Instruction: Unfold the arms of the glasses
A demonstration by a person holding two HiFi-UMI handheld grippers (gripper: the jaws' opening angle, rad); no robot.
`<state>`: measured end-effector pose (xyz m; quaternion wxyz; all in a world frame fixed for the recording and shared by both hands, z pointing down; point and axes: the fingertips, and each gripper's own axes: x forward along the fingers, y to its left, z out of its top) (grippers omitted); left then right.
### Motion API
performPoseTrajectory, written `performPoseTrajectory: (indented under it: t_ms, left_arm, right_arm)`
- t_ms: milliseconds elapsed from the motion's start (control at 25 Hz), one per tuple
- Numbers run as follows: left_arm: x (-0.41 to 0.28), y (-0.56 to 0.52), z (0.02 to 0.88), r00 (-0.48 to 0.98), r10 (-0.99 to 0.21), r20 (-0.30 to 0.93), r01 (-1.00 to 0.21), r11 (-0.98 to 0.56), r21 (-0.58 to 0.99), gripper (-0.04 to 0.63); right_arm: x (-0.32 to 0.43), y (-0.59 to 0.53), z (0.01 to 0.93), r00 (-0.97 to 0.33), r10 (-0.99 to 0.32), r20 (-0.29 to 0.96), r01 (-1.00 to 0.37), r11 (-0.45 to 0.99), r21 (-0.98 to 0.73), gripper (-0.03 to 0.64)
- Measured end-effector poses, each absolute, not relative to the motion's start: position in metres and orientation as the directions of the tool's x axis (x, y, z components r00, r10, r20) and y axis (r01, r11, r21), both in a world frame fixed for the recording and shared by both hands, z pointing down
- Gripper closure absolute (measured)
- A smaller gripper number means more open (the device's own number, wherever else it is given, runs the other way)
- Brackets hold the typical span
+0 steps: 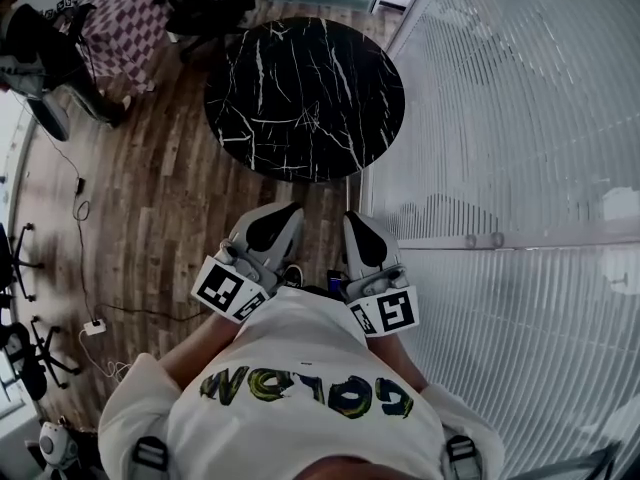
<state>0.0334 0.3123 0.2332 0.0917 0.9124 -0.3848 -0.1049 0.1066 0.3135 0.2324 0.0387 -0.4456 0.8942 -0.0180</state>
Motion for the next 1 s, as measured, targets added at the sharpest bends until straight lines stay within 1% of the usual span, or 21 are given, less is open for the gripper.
performPoseTrajectory:
  t_ms: [400, 680, 1000]
  left_arm:
    - [0.028, 0.285, 0.245, 0.678, -0.727, -0.113, -0.690, -0.681, 0.245, 0.594]
    - [0.012, 0.230, 0.247, 0.689, -0.714, -0.126, -0.672, -0.694, 0.259, 0.595]
    - [-0.022, 0.157, 0.241, 0.702, -0.698, -0.138, -0.649, -0.708, 0.279, 0.595]
  right_arm:
    - [0.099, 0.284, 0.244, -0.609, -0.791, -0.051, -0.788, 0.611, -0.075, 0.615]
    - [0.079, 0.229, 0.246, -0.607, -0.794, -0.039, -0.792, 0.608, -0.062, 0.615]
    - [0.037, 0.155, 0.235, -0.607, -0.794, -0.023, -0.793, 0.607, -0.040, 0.615]
